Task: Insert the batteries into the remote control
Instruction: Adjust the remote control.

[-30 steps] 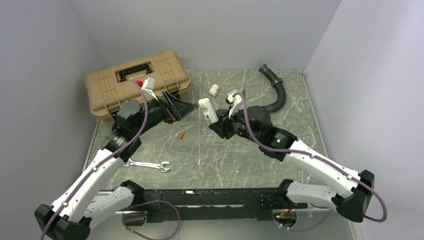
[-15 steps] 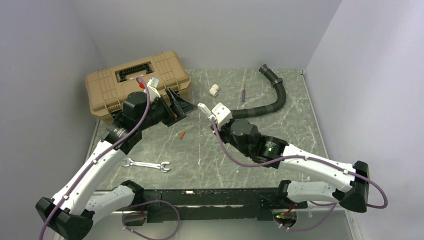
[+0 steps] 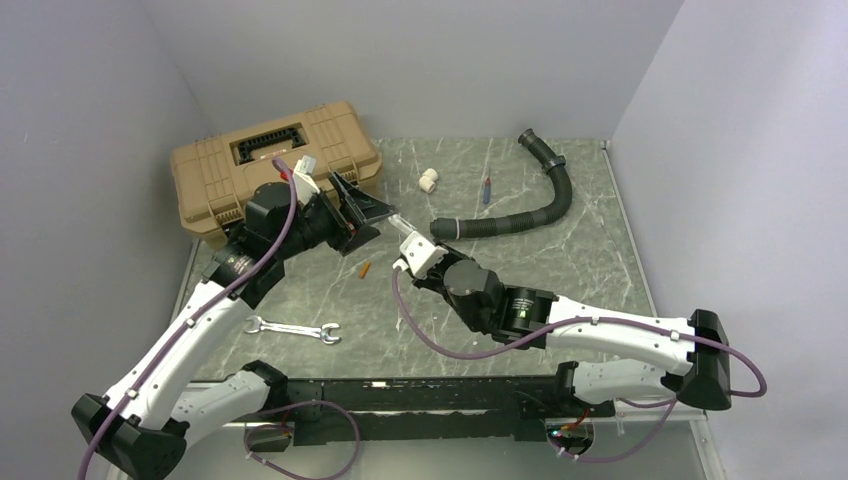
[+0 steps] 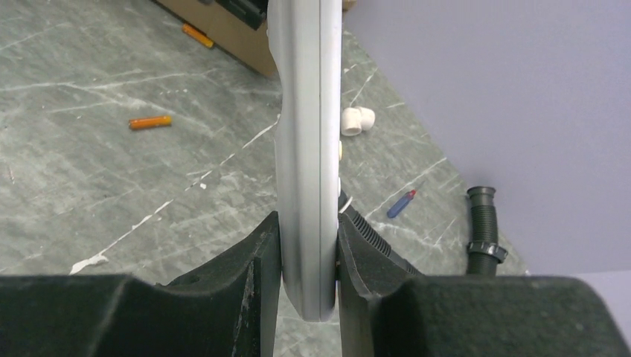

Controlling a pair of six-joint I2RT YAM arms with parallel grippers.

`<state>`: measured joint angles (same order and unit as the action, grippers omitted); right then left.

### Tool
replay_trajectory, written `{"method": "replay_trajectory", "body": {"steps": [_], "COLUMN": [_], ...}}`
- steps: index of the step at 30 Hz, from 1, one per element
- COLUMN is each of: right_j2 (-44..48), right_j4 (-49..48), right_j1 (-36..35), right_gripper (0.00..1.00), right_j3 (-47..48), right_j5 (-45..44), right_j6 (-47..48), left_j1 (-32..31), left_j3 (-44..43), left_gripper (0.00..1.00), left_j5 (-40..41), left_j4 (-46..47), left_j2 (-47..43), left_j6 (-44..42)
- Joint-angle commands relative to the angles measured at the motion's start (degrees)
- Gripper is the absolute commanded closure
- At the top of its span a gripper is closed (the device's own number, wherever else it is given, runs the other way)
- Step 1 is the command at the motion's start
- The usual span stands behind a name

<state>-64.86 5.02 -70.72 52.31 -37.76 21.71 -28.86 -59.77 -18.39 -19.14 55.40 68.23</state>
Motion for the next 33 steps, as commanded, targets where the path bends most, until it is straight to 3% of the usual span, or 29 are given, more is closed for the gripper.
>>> {"method": "replay_trajectory", "body": {"steps": [1,13,20,33], "right_j2": [-0.8,-5.54,-6.78,-12.19], "right_j4": [-8.39,-26.77,-32.6,-52.6], "right_j1": [-1.99,-7.38,-7.98,-8.21], "right_gripper": [1.0,1.0,1.0,1.0], "right_j3": [0.15,-4.01,-4.61,-7.33], "right_j5": [-5.45,-14.39,-15.71,-18.97], "right_j6": [7.09,27.75,33.13,50.33], "left_j1": [-0.07,-0.12,-0.12,-0.14], "left_j3": [-0.15,0.45,1.67,2.56], "left_gripper": [0.09,0.23,0.36,0.38], "left_j5": [-2.79,-5.48,-6.11,-9.2], "left_j4": [3.41,5.4,6.63,9.3], "left_j2": [0.83,0.75,-0.27,0.65], "left_j6": [3.5,4.3,4.21,3.8]}}
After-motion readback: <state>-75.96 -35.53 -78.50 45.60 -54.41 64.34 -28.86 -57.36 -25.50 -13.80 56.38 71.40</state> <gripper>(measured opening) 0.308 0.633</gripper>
